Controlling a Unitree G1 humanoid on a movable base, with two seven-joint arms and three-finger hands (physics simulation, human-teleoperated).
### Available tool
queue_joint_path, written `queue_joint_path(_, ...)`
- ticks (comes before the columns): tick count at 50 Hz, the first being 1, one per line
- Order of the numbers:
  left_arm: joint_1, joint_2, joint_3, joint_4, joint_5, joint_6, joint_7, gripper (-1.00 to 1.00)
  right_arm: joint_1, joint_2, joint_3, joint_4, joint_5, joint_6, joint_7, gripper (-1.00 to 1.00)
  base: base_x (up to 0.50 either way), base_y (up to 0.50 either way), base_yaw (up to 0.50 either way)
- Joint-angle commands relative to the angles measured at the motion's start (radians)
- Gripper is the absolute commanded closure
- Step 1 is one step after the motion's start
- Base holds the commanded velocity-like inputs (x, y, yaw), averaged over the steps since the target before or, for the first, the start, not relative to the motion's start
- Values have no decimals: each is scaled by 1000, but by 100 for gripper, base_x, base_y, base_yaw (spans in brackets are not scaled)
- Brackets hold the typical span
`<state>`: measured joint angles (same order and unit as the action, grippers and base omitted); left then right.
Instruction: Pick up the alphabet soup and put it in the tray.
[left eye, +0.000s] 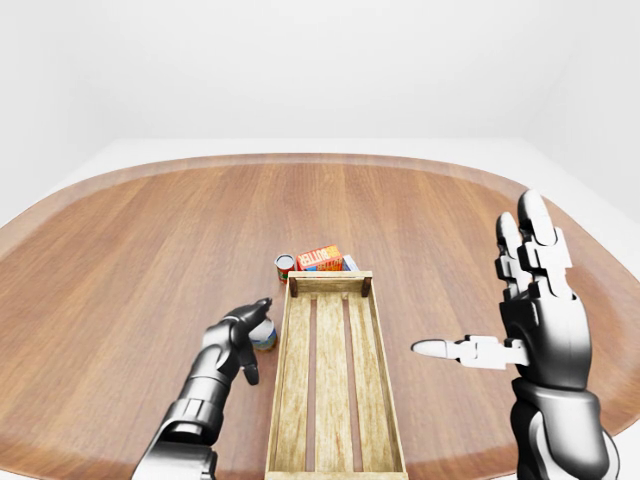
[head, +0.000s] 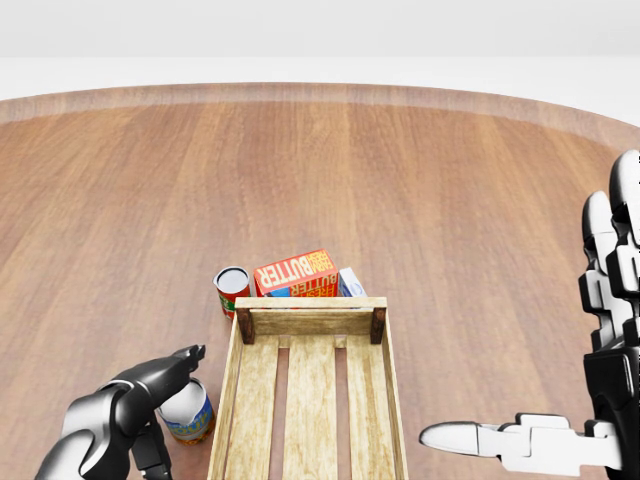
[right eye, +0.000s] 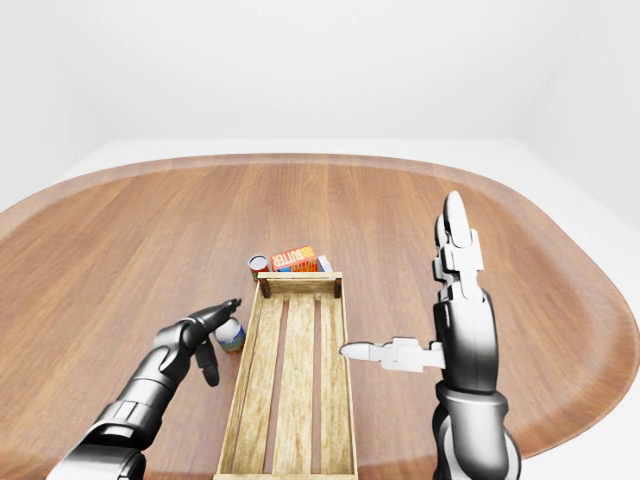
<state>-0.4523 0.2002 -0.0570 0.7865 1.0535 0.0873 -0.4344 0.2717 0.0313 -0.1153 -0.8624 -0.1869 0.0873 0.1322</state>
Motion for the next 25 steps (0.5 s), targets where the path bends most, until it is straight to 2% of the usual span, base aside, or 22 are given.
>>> queue_joint_path(1, 0, 1, 1, 1, 0, 0, 0, -100, -1, -1, 5, 3, -15, 0, 1, -98, 0, 0, 0)
queue_joint_path(9, -85, -8, -10, 222, -29, 0, 86, -100, 6, 6, -7, -11, -4, 0, 8, -98, 0, 0, 0)
queue_joint_path(24, -154, -6, -27, 359, -63, 0, 142, -100, 14, 7, -3, -21, 1, 0, 11, -98, 0, 0, 0)
queue_joint_path(25, -156, -6, -24, 357, -69, 0, 148, -22, 15, 8, -7, -23, 3, 0, 11, -98, 0, 0, 0)
